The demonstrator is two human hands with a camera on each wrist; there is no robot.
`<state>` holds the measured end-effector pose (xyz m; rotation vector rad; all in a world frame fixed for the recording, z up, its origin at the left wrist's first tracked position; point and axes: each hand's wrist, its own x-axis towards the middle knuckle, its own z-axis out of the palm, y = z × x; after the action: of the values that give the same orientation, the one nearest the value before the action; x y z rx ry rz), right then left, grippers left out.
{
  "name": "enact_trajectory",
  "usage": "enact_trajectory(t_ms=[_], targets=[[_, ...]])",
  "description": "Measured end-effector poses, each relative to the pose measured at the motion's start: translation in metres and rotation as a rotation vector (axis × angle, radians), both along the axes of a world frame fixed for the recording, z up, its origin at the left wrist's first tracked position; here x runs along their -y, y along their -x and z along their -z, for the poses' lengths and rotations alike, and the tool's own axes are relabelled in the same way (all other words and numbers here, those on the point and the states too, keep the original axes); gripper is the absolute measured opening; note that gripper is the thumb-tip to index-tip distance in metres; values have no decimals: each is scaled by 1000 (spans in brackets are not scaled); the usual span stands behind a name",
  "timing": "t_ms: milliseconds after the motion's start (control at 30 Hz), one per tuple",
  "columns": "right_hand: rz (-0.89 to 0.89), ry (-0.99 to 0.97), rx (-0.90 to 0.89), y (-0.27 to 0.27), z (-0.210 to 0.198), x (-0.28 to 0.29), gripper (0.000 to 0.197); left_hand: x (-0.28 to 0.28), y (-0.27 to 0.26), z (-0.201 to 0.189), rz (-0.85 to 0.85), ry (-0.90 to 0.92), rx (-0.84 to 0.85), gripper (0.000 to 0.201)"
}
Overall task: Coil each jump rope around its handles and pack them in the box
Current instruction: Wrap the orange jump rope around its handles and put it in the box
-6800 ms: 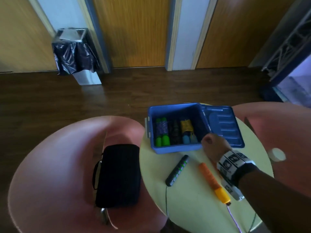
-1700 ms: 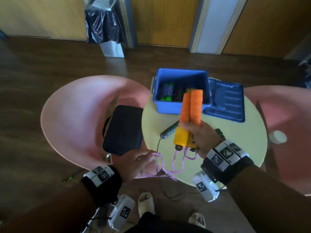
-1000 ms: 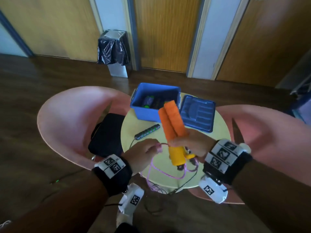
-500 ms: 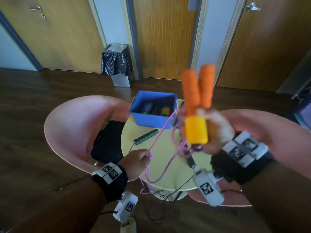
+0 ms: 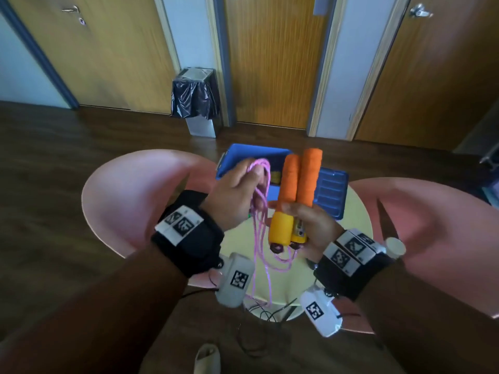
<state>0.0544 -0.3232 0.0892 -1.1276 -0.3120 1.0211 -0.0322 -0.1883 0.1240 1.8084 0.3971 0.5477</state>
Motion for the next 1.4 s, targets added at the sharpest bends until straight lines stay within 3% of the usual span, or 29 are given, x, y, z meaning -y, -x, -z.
enact_trajectory(t_ms=[133, 200, 400, 467, 567, 633, 733, 800, 900, 1033, 1167, 1267, 1333, 1400], targets=[[-202, -181, -156, 11, -7, 2, 67, -9, -11, -25, 42, -83, 89, 30], [-246, -255, -185, 13, -15, 2, 57, -16, -11, -32, 30, -187, 93, 30], [-340, -367, -209, 8, -39, 7, 44, -55, 8, -3, -23, -240, -157, 40], [-391, -236, -45, 10, -41, 8, 34, -61, 18, 10, -4, -226, -206, 47], [-382, 141, 273, 7, -27, 5, 27, -59, 32, 23, 15, -140, -192, 38], [-434, 343, 463, 2, -17, 6, 34, -55, 47, 30, 25, -156, -259, 40], [-426, 486, 534, -5, -7, 11, 46, -54, 80, 38, 106, -151, -408, 42], [-372, 509, 517, -11, -4, 11, 44, -55, 100, 42, 117, -96, -532, 43], [-374, 583, 603, -13, -7, 6, 22, -61, 118, 50, 175, -319, -733, 37], [-588, 705, 763, -1, -19, -4, 22, -65, 122, 61, 251, -521, -930, 41], [-858, 874, 1119, 20, -31, -10, 24, -51, 108, 60, 288, -447, -746, 23], [-780, 826, 1252, 25, -30, -13, 25, -40, 92, 48, 283, -372, -597, 15], [-624, 679, 1090, 23, -25, -15, 20, -35, 83, 45, 244, -260, -530, 17], [-479, 458, 766, 21, -18, -16, 19, -28, 75, 43, 177, -87, -440, 33]])
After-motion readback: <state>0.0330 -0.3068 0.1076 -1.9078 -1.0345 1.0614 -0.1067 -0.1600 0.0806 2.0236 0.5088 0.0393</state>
